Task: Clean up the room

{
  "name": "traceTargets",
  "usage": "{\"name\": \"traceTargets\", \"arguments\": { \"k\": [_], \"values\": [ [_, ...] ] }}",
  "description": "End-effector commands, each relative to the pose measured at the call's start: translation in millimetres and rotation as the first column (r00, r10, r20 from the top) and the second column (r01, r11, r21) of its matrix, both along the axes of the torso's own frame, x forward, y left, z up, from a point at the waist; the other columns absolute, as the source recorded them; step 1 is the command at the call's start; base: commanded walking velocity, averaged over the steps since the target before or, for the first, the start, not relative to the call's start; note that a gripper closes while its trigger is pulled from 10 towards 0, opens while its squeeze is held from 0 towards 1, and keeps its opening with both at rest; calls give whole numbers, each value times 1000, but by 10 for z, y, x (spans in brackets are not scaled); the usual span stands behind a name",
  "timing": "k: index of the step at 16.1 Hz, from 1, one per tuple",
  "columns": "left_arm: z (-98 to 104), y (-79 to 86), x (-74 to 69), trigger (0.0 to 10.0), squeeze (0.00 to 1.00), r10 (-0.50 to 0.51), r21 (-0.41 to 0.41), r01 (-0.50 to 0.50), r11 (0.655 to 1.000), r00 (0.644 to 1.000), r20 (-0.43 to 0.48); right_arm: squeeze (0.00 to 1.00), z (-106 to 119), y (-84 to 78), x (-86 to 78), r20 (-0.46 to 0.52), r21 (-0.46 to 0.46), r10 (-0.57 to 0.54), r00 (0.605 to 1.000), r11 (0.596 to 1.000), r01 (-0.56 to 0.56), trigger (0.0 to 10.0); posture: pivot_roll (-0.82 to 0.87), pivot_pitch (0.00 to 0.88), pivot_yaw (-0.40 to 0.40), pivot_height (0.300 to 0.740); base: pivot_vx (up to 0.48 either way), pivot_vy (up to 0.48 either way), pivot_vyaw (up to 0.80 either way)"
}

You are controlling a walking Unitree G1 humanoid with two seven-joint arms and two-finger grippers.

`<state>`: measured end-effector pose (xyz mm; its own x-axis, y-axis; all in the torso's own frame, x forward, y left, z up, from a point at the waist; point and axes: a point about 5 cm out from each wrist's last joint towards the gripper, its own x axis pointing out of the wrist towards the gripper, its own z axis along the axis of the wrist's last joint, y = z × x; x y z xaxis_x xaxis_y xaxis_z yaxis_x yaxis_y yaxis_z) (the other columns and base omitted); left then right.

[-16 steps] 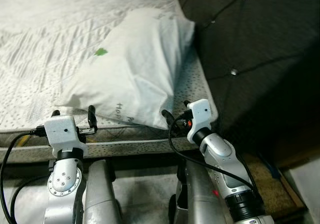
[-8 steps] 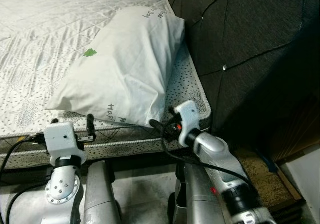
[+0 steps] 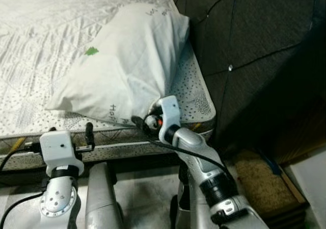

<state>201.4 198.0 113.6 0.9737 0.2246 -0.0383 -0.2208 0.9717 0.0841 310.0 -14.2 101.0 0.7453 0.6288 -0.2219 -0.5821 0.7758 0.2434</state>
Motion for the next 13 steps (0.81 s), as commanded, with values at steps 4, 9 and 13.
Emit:
{"name": "traceTargets", "arguments": {
  "k": [4,9,13],
  "values": [
    [20,-16,-63,10000,0,-4,-2,4,1000,1000,-16,0,112,393,74,-149,123,-113,982,984,132,0,128,193,-97,546,0,0,0],
    [22,-33,-66,10000,0,-5,-9,4,1000,1000,-23,0,193,394,186,-186,185,-197,963,955,231,0,126,195,-109,546,0,0,0],
    [18,-38,-13,10000,0,-5,-12,4,1000,1000,-20,0,215,14,418,-134,147,-328,935,927,346,0,114,181,-111,546,0,0,0]
  ]
}}
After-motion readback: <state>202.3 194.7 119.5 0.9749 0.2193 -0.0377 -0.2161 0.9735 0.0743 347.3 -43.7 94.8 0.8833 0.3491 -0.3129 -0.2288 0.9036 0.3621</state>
